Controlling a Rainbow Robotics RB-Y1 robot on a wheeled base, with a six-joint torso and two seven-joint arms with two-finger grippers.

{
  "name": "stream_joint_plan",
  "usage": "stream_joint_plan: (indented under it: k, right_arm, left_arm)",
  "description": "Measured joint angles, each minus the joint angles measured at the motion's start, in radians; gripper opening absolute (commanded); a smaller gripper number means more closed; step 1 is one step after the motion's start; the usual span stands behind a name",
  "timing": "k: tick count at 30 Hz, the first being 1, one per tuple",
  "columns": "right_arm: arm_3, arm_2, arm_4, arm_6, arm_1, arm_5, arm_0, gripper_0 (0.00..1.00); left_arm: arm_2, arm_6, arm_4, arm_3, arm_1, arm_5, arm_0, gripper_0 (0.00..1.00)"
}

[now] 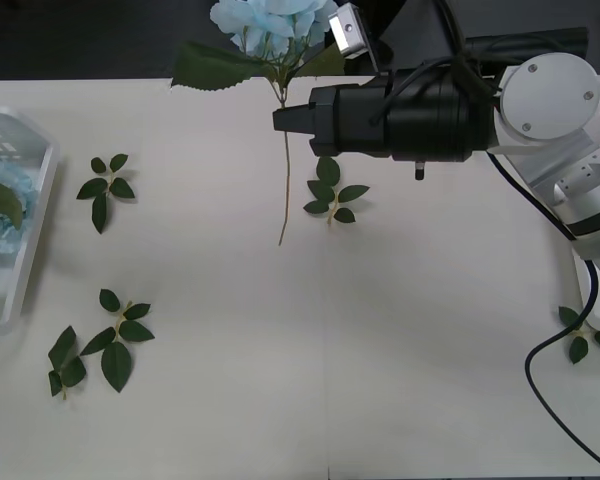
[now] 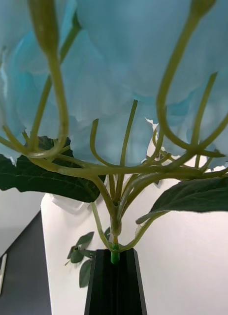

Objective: Place the red flowers into the right box and the blue flowers into the left box. If a person shows an open palm, hand one flower to the person first, then continue sorting.

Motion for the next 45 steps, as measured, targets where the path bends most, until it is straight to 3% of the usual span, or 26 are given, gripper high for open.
stream_joint_plan:
  k: [7, 10, 15, 19, 24, 32, 41, 45]
  right_arm:
    - [0.0, 0.027, -0.004, 0.0, 0.0, -0.033, 0.0, 0.0]
    - [0.0, 0.028, -0.011, 0.0, 0.0, -0.034, 0.0, 0.0]
    - [0.0, 0.029, -0.014, -0.001, 0.0, -0.034, -0.001, 0.0]
    - [0.0, 0.029, -0.015, -0.001, 0.0, -0.034, -0.001, 0.0]
    - [0.0, 0.03, -0.027, -0.002, 0.0, -0.034, -0.002, 0.0]
    - [0.0, 0.03, -0.041, -0.004, 0.0, -0.034, -0.002, 0.0]
    - [0.0, 0.03, -0.053, -0.018, 0.001, -0.034, -0.002, 0.0]
    - [0.0, 0.03, -0.055, -0.019, 0.001, -0.034, -0.002, 0.0]
  left_arm:
    - [0.021, 0.0, 0.157, 0.0, 0.0, 0.007, 0.004, 1.0]
    - [0.086, 0.0, 0.272, -0.029, -0.002, 0.097, 0.013, 1.0]
    - [0.208, 0.015, 0.42, -0.23, -0.04, 0.168, 0.075, 1.0]
    - [0.204, 0.179, 0.5, -0.413, -0.096, 0.041, 0.153, 1.0]
    - [0.096, 0.505, 0.508, -0.577, -0.18, -0.149, 0.228, 1.0]
    - [-0.167, 0.448, 0.514, -0.73, -0.289, -0.321, 0.252, 1.0]
    - [-0.315, 0.449, 0.576, -0.764, -0.348, -0.364, 0.224, 1.0]
    - [-0.384, 0.449, 0.497, -0.769, -0.391, -0.403, 0.182, 1.0]
